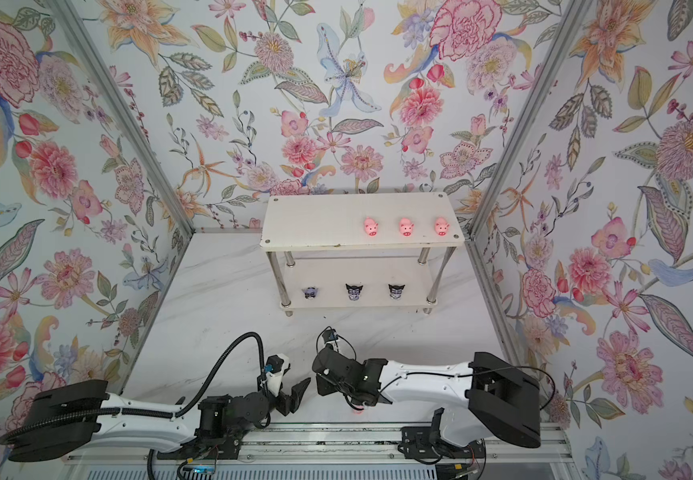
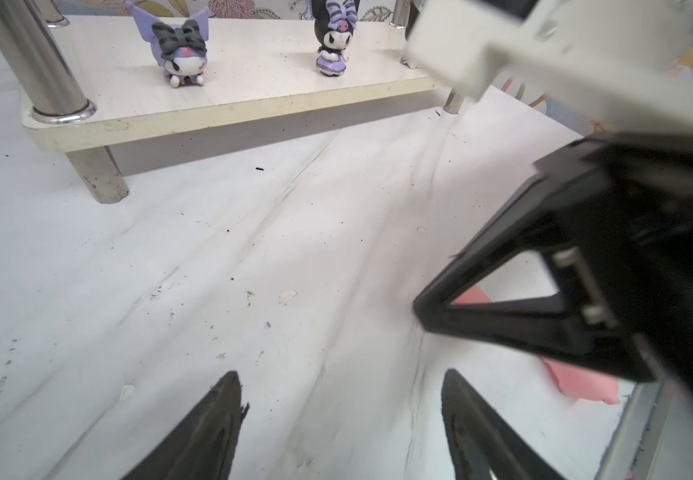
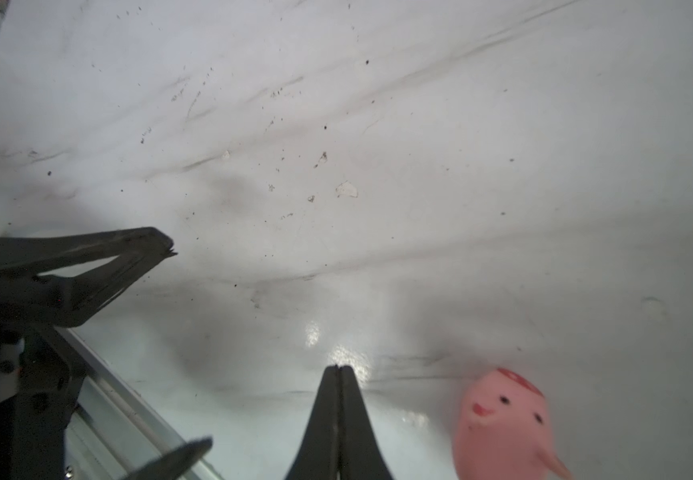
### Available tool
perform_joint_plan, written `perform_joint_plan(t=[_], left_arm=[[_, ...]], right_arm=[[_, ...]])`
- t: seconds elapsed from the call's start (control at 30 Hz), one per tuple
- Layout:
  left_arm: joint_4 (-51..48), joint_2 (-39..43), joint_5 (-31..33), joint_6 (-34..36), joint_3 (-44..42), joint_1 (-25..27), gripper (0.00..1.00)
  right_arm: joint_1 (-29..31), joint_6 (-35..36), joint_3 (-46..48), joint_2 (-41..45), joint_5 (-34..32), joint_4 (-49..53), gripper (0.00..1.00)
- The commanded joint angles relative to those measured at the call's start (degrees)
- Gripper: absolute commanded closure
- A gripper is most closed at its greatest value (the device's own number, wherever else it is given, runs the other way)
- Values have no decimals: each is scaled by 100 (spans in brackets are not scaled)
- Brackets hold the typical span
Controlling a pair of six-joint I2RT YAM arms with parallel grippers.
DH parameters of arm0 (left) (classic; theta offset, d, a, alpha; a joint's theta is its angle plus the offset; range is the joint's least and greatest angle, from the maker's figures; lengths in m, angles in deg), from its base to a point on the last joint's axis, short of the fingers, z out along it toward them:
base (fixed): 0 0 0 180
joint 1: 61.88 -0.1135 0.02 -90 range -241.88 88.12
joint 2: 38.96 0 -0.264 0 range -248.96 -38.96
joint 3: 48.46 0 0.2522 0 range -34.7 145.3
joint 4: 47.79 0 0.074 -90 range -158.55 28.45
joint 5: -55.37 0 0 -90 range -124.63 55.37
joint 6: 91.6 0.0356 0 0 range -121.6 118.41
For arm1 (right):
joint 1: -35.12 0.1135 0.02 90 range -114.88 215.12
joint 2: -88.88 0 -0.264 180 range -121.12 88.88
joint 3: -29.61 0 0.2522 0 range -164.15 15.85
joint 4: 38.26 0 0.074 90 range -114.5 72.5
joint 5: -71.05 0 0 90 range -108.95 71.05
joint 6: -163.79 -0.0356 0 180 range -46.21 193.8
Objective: Place and organize the plastic toys onto the shelf
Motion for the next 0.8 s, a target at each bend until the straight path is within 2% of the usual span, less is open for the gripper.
perform_joint_plan(t=[0.0, 0.13, 0.23, 0.37, 0.53, 0.77], left_arm=[[413, -315, -231, 177, 86, -150, 23], [621, -677, -442, 277, 232, -217, 23], [633, -818, -503, 327, 328, -249, 23], [636, -795, -529, 319, 330, -274, 23], [513, -620, -521, 253, 273, -317, 23], [300, -286, -459, 123, 153, -330, 23]], right_arm=[[-199, -156, 403, 674, -380, 677, 96], [-423, -366, 848, 1169, -284, 981, 95], [-391, -495, 1000, 1076, -162, 973, 96], [-169, -552, 869, 559, -146, 869, 97], [-32, -396, 542, -241, 102, 211, 97], [-163, 243, -571, -1340, 410, -351, 96]])
